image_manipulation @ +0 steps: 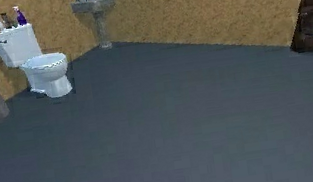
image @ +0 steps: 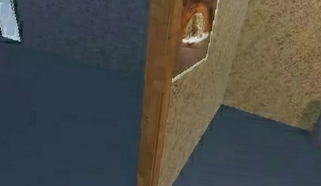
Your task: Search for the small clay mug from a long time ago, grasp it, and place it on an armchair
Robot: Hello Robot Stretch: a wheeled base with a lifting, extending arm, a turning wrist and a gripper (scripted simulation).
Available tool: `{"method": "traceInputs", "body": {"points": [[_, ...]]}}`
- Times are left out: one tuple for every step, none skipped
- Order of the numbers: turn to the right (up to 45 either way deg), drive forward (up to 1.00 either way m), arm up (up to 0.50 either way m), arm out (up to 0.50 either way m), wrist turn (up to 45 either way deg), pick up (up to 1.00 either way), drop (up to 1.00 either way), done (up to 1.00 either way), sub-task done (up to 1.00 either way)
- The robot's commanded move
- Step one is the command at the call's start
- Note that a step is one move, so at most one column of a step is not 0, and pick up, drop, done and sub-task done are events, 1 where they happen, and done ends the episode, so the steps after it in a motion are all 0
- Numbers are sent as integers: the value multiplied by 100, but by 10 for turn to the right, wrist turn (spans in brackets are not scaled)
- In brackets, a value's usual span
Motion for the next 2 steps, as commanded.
{"method": "traceInputs", "body": {"points": [[-30,0,0,0,0,0,0,0,0],[0,45,0,0,0,0,0,0,0]]}}
